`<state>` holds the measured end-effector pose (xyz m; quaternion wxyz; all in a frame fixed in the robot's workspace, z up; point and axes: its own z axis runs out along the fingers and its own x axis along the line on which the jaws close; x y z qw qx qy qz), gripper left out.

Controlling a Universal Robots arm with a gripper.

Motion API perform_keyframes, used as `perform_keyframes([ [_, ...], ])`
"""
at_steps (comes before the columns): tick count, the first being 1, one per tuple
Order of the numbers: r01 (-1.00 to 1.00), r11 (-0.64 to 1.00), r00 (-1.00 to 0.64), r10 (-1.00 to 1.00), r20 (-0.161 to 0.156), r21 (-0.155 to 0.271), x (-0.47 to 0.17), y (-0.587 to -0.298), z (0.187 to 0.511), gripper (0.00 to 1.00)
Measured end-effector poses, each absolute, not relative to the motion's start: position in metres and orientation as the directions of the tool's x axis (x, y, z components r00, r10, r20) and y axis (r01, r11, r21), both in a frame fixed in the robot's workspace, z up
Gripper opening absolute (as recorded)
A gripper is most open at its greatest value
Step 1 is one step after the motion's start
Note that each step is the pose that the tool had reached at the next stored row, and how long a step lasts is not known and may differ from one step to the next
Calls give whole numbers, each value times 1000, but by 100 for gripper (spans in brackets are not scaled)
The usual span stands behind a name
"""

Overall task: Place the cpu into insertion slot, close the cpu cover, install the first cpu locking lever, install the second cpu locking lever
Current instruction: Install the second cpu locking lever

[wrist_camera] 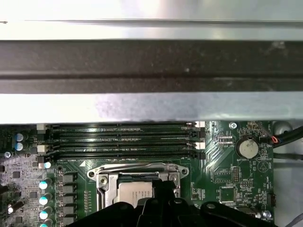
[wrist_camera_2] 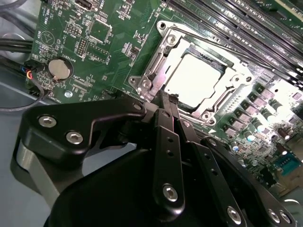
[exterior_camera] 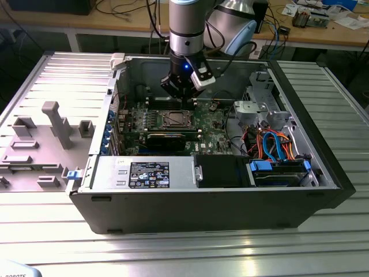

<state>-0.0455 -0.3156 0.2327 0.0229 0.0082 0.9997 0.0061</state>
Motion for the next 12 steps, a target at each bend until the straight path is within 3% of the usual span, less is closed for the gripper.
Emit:
perform_keyframes([
  [12, 16, 1000, -999, 17, -46, 12, -46, -325, 235, 11],
])
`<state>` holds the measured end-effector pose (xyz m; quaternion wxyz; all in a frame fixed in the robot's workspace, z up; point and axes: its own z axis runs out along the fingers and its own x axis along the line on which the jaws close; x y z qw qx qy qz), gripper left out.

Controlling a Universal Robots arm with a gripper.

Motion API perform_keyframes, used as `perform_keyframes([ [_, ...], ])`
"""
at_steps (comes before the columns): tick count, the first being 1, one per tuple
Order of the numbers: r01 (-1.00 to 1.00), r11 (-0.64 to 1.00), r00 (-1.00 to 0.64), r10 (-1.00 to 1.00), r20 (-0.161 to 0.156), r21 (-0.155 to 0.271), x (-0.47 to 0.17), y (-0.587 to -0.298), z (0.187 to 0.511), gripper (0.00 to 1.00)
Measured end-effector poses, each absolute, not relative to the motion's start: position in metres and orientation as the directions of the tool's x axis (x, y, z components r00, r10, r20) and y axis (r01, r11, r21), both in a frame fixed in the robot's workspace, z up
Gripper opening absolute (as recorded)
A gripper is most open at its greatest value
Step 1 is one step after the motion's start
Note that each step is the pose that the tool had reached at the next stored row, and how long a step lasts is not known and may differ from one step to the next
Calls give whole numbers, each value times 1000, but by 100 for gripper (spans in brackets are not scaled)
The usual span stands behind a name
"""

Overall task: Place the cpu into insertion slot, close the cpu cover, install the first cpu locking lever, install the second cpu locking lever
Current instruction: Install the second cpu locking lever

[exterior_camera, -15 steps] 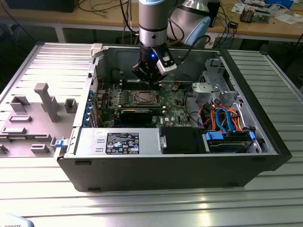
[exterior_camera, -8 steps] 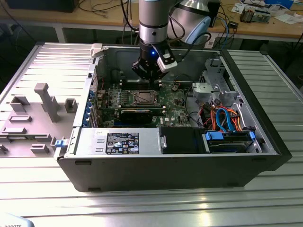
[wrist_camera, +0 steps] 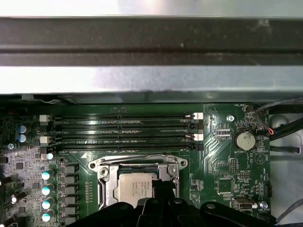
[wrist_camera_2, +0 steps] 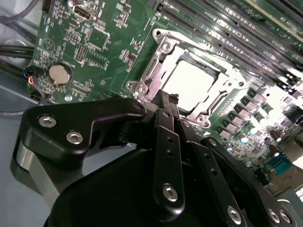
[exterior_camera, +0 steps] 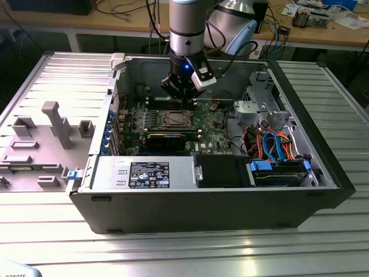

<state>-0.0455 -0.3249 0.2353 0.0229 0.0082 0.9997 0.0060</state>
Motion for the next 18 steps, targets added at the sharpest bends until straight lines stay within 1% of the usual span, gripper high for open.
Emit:
perform_keyframes([
  [18, 16, 1000, -999, 16, -46, 12, -49, -337, 235, 11],
])
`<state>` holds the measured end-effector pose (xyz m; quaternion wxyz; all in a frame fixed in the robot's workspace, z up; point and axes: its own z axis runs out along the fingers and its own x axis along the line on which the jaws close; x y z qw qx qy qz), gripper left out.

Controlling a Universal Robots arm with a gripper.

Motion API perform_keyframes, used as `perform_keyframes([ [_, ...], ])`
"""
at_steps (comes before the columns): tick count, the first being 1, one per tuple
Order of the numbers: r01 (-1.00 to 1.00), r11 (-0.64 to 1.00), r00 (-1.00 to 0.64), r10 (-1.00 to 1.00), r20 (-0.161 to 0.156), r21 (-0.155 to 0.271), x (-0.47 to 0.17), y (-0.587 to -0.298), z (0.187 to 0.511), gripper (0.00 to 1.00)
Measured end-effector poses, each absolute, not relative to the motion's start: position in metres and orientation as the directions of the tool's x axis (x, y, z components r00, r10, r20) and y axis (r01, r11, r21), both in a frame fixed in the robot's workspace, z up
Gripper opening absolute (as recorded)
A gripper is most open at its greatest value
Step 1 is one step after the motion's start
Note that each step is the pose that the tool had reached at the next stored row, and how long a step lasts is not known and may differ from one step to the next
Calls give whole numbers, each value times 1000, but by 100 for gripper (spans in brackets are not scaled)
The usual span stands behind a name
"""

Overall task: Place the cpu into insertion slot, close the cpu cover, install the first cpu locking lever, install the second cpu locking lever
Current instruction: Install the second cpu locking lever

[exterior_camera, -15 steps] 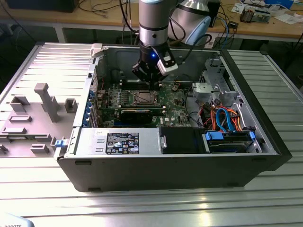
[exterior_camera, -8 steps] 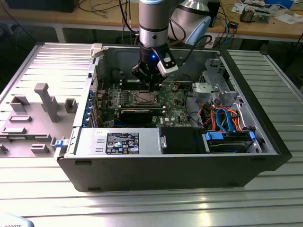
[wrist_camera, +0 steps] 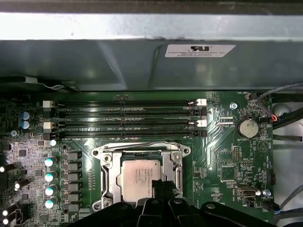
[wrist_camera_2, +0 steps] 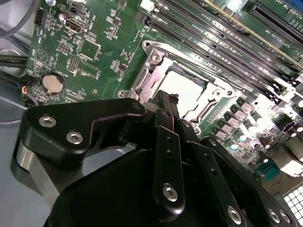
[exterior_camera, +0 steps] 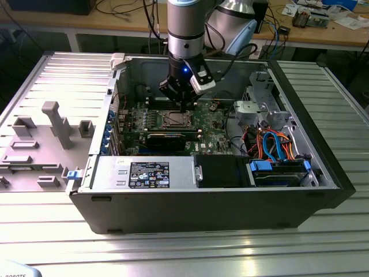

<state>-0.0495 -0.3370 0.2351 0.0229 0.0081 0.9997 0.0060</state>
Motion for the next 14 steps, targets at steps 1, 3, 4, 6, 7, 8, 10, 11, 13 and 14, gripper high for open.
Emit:
perform_keyframes([
  [1, 16, 1000, -999, 17, -46, 12, -50, -338, 235, 11],
  [3, 16, 1000, -999, 17, -46, 12, -50, -339, 235, 11],
  [4, 16, 1000, -999, 17, -46, 12, -50, -341, 235, 11],
  [6, 16, 1000, -999, 17, -46, 12, -51, -346, 235, 11],
  [7, 16, 1000, -999, 17, -46, 12, -52, -349, 235, 11],
  [8, 16, 1000, -999, 17, -46, 12, -52, -351, 235, 11],
  [10, 16, 1000, -999, 17, -46, 12, -53, -357, 235, 11],
  [11, 16, 1000, -999, 17, -46, 12, -53, -357, 235, 11],
  [13, 16, 1000, -999, 17, -46, 12, -53, -357, 235, 11],
  [14, 16, 1000, -999, 17, -46, 12, -53, -357, 235, 11],
])
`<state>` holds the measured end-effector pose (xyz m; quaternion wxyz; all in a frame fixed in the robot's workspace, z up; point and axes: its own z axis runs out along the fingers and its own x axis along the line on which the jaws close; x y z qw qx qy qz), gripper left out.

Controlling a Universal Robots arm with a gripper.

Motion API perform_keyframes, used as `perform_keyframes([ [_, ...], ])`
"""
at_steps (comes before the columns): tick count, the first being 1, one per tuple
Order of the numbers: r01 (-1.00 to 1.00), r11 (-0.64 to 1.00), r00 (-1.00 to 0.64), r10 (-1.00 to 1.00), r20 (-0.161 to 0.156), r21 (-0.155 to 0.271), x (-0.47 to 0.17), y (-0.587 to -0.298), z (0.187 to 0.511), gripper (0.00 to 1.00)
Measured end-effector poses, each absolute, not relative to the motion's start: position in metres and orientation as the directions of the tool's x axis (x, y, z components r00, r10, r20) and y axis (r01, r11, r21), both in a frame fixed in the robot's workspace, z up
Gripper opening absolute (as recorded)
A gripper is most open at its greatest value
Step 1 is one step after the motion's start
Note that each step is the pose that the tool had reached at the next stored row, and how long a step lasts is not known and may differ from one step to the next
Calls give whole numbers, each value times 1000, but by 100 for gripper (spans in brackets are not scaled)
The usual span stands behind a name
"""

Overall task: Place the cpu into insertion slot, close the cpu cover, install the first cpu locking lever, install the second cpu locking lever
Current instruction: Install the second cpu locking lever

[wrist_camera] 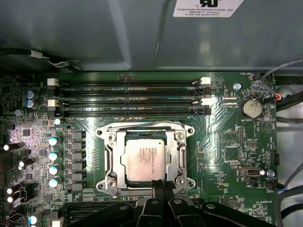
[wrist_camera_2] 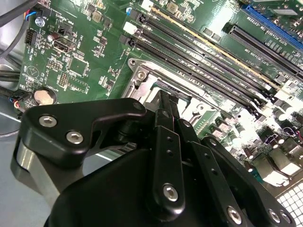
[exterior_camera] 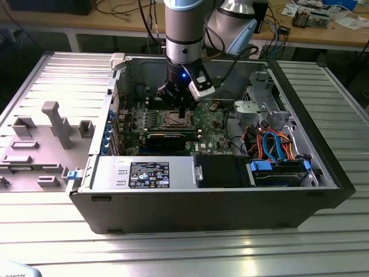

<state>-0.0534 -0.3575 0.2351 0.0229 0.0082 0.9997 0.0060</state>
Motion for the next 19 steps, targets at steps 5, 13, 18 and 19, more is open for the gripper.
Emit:
perform_keyframes([
  [5, 16, 1000, -999, 17, -46, 12, -53, -358, 235, 11],
  [13, 16, 1000, -999, 17, -32, 12, -53, -358, 235, 11],
  [18, 17, 1000, -1000, 17, -9, 12, -53, -360, 237, 11],
  [19, 17, 1000, -1000, 17, -7, 12, -53, -362, 238, 11],
])
